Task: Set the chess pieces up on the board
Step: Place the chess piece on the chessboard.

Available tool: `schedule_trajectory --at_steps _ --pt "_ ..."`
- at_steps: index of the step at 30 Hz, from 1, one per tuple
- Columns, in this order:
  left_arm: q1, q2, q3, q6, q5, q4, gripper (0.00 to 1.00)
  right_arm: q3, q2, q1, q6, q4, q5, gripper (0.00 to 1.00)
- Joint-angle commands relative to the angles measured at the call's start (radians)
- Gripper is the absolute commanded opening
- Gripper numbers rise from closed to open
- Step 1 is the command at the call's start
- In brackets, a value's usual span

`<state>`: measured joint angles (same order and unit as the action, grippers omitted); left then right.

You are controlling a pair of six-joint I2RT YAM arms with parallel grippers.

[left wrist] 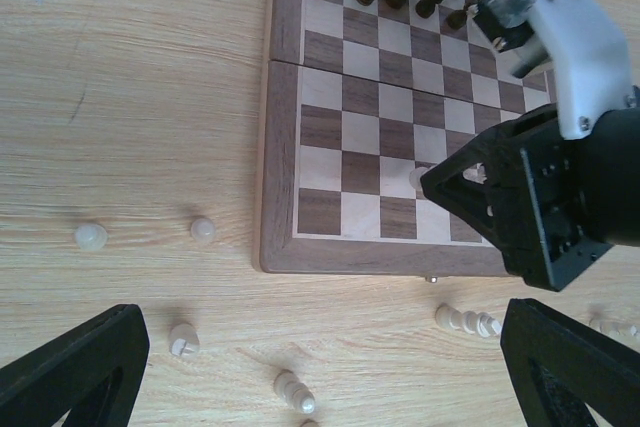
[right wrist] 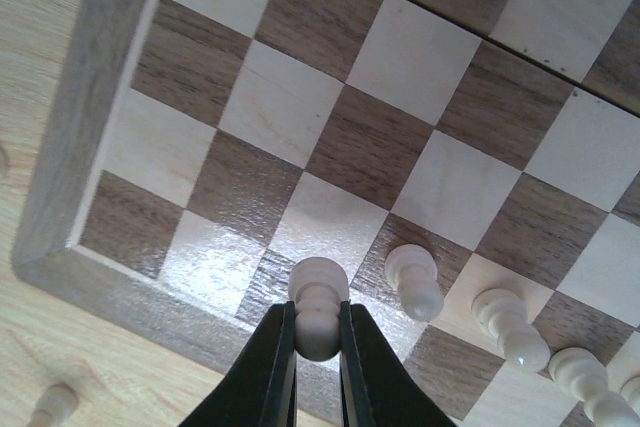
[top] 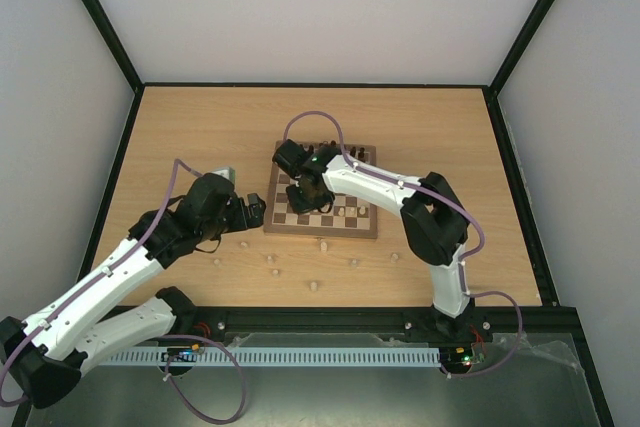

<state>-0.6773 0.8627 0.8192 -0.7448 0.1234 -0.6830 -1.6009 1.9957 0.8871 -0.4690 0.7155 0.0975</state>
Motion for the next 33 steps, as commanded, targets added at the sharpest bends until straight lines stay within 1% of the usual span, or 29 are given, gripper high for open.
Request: schedule_trajectory --at_steps 1,12,18,24,27,31,33 --pt "0.007 -0.016 -0.013 -0.008 0.012 -0.029 0.99 -0.042 0.050 0.006 0.019 0.062 0.010 0.06" --pt "0.007 -0.019 -0.017 -0.009 0.009 -0.027 1.00 -0.060 0.101 0.006 0.029 0.057 0.025 0.08" --pt "0.007 -0.019 -0.020 -0.009 0.010 -0.026 0.99 -0.060 0.109 0.006 0.032 0.047 0.021 0.13" --pt "0.007 -0.018 -0.020 -0.011 0.010 -0.026 1.00 -0.059 0.092 0.006 0.030 0.039 0.002 0.22" --pt "0.007 -0.014 -0.019 -0.016 0.013 -0.024 1.00 -0.059 0.067 0.007 0.032 0.035 -0.018 0.29" --pt "0.007 0.003 -0.013 -0.030 0.032 -0.032 0.99 -0.040 -0.013 0.006 0.035 0.019 -0.053 0.35" --pt "0.008 0.022 0.001 -0.042 0.055 -0.048 0.99 -0.011 -0.085 0.007 0.031 -0.001 -0.060 0.42"
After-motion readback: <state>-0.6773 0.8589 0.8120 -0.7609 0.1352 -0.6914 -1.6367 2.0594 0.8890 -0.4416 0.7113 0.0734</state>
